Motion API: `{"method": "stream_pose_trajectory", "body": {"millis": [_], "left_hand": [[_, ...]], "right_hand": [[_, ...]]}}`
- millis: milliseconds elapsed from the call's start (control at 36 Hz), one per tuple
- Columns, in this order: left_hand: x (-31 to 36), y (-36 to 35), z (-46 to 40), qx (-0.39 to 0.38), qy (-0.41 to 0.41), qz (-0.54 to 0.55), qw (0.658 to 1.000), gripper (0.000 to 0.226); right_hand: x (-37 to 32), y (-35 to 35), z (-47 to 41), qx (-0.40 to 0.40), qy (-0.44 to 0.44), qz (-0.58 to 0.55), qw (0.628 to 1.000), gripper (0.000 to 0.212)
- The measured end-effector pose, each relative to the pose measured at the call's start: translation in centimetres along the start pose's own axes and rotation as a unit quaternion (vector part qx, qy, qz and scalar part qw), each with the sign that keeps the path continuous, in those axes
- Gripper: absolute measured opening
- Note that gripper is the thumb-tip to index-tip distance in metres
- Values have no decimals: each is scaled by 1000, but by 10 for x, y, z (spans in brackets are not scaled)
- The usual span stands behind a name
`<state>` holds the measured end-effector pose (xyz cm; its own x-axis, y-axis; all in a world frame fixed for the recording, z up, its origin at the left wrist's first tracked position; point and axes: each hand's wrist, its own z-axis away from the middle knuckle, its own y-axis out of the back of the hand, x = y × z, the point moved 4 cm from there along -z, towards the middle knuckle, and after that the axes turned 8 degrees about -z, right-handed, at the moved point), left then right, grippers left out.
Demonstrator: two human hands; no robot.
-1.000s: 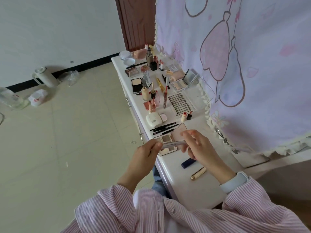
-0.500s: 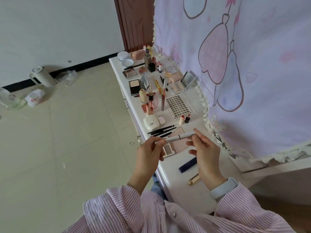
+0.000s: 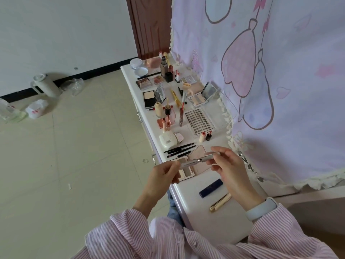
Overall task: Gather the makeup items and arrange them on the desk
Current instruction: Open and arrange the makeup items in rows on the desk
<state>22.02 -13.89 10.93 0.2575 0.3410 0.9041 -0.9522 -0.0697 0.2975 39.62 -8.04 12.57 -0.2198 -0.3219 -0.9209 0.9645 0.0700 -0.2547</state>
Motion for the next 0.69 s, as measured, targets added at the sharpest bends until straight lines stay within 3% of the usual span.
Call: {"method": "stream_pose_trajectory", "body": {"millis": [83,167,250,361,694], "left_hand": [[-1,-4,-3,-68,-29,-40,996,18],[-2,-8,-7,-119,-60,-128,983,20],[-4,-9,-10,-140,-87,-218,962,15],[-15,-3,-16,-138,-81,-248,956,15],[-21,-3,-34,-135,-67,-262,953,15]], "right_hand": [[-3,-4,-2,-90,-8,159,983,12],[-1,-6,-4,-201,-16,372,906,12],[-2,0,-9,-235,-8,493,837,12],[-9,10,-17,-226,12,577,785,14],[-9,28,-37,-175,92,586,786,20]]}}
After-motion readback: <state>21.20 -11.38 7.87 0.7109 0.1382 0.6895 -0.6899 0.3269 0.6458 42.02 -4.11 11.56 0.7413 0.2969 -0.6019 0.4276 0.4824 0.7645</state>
